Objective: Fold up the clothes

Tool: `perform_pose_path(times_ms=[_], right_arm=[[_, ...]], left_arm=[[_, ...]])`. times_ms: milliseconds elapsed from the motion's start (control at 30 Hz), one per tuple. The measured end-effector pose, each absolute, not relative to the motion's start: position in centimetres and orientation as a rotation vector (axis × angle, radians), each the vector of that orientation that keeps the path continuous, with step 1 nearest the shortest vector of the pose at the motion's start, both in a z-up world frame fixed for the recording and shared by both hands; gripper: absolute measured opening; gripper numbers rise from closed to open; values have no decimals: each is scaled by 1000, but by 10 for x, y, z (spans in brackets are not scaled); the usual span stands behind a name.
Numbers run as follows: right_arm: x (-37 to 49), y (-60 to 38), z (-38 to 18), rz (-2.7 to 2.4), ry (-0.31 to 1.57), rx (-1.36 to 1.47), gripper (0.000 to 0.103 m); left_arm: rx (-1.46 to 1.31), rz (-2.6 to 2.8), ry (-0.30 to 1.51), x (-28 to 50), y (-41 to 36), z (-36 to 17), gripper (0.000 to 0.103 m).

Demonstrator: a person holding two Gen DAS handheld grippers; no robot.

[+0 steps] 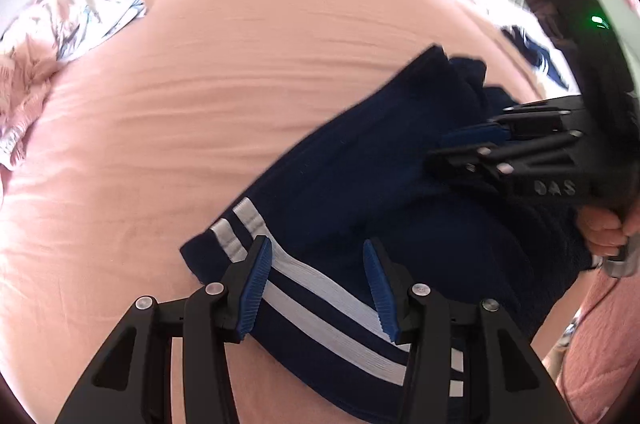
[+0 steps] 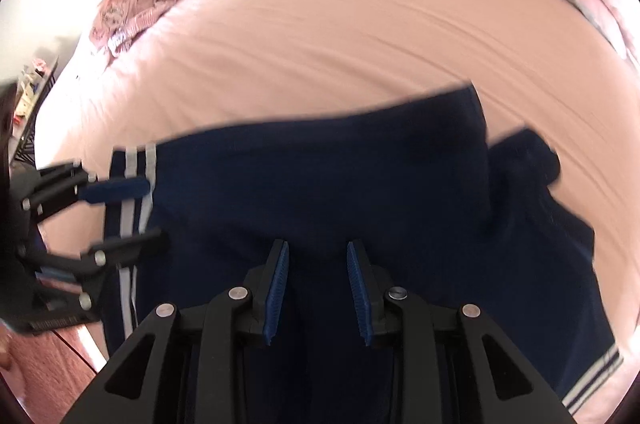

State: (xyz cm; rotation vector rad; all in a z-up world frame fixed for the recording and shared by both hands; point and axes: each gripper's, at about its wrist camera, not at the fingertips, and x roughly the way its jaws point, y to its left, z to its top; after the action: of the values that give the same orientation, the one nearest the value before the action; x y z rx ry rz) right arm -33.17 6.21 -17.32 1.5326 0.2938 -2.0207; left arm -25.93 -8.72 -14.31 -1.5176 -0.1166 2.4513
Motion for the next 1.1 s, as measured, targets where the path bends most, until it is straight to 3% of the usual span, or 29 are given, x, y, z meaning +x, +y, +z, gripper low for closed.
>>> perform_pose_path(times_ms=[100,267,433,600,800,900,1100], right_arm=[[-348,53,-175,-2027,236,1531,30],[-371,48,-175,-2079,133,1513,30],[-349,73,-137,-2182,65,1468,30],[-289,103,-124,-2284,136,1491,30],[-231,149,-147,-2299,263,1608,30],[-223,180,-154,-2298,205,1649,30],[-229,252,-110,-2468,31,1497,30]], left_arm=[[-1477,2445,-169,-264,-97,-141,44],[-1450,2527,-54,-270,-81,-138,44],[-1326,2460,-159,-265,-53,-118,44],[-1313,2375,-6,-245,2,-127,44],[-1375,2306,218,-190,-2,-126,44],[-1420,2252,317,-183,-4,-129,47],[-1324,2351,171,-201,-9,-93,47]])
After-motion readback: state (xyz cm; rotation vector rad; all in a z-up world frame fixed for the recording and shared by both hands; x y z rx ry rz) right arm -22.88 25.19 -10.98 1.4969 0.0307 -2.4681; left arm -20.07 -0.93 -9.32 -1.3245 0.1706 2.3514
